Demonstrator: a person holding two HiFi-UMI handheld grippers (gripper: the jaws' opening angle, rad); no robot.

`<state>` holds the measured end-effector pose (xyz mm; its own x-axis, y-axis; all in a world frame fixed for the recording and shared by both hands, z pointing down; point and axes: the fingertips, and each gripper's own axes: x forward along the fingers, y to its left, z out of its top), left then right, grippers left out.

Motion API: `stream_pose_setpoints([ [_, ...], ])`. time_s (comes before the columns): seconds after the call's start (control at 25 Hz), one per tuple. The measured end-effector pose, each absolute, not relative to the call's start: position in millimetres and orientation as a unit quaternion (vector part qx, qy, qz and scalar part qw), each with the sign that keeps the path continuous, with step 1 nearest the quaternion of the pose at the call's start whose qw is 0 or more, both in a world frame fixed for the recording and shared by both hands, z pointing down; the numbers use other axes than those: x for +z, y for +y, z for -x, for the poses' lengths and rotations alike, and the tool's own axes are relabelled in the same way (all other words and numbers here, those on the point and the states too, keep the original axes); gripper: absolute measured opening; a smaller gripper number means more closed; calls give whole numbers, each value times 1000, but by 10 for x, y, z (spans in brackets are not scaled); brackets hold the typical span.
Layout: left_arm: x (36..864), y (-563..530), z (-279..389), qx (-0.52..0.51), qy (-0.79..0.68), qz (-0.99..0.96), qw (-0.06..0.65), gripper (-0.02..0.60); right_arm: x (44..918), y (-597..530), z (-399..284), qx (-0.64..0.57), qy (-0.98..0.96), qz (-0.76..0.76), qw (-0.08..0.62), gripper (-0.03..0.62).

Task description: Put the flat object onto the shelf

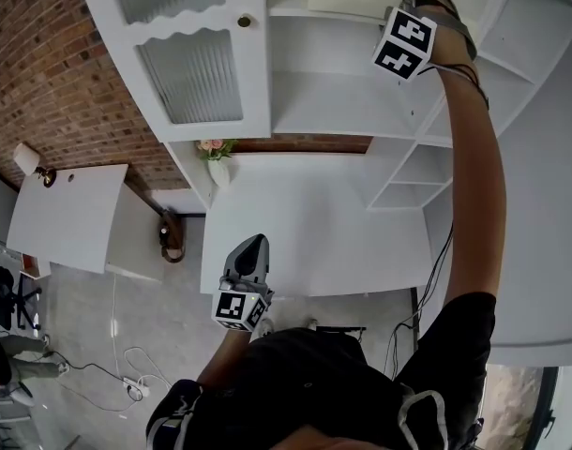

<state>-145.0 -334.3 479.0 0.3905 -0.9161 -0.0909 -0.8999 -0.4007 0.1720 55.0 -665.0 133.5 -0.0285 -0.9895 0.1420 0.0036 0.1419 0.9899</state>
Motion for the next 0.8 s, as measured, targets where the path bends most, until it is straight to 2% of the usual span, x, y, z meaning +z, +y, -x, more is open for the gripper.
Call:
stream_pose_setpoints([
  [0.2, 4792, -3245, 1399, -83, -541, -836, 47, 11, 1214, -6162, -579, -476, -580, -469, 466, 413],
  [0.28, 4793, -3220, 1382, -83, -539, -837, 46, 11, 1180, -5810, -560, -456, -642, -477, 391, 411],
  [0.4, 4801, -3210, 1362, -81, -537, -839, 47, 9, 1261, -5092, -545, -405, -755, -468, 215, 403],
  [0.44, 4806, -3208, 1351, -80, -535, -840, 47, 10, 1355, -4846, -593, -393, -774, -468, 167, 372],
  [0.52, 4811, -3213, 1334, -77, -530, -843, 45, 9, 1676, -4427, -737, -374, -787, -480, 103, 190],
  [0.64, 4806, -3241, 1323, -77, -528, -845, 41, 10, 2480, -4055, -887, -282, -809, -514, 36, 104],
  [0.8, 4811, -3257, 1223, -74, -520, -850, 44, 9, 3813, -3794, -839, -98, -843, -529, -1, 50],
])
